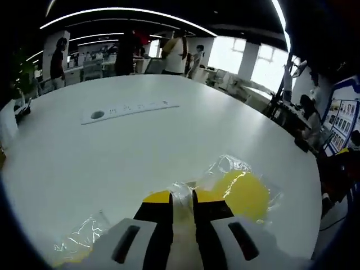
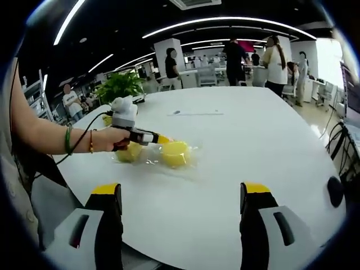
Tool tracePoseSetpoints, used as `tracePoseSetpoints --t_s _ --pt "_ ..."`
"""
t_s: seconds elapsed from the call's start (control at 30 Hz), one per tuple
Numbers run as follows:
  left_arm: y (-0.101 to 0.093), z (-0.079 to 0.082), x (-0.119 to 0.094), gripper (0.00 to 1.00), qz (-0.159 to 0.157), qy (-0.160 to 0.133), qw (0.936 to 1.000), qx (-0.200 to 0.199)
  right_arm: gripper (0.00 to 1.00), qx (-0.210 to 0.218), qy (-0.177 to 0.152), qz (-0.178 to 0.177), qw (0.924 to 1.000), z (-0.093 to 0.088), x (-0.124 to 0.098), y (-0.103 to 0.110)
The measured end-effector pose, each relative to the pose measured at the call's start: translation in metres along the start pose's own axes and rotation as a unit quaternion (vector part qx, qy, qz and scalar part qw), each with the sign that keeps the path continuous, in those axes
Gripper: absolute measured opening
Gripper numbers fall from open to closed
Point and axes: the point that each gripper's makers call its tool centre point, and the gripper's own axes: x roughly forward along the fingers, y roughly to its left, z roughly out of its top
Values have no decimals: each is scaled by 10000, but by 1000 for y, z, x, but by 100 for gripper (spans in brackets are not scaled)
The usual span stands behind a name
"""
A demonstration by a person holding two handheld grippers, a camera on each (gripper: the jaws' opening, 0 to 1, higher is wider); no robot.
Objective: Compare the silicone blocks by pressing each to a similar depth, holding the contact briefly, and releasing to observe deformation and rebound differences across the visible hardness samples.
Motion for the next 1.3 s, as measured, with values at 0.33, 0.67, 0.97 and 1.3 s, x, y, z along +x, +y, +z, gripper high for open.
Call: tracePoseSetpoints --t_s 0.33,0.67,0.97,1.3 --pt "6 15 -20 29 216 -95 9989 393 83 -85 -20 63 9999 3 -3 9" --pt "-6 31 -58 41 216 -319 9973 622 83 -281 -152 266 9991 17 -3 28" --pt "-32 47 -114 50 -234 -652 9954 654 83 -494 -387 499 9968 37 2 49" --pt "-48 64 -183 59 -642 -1055 9900 688 82 -516 -715 773 9931 52 0 78"
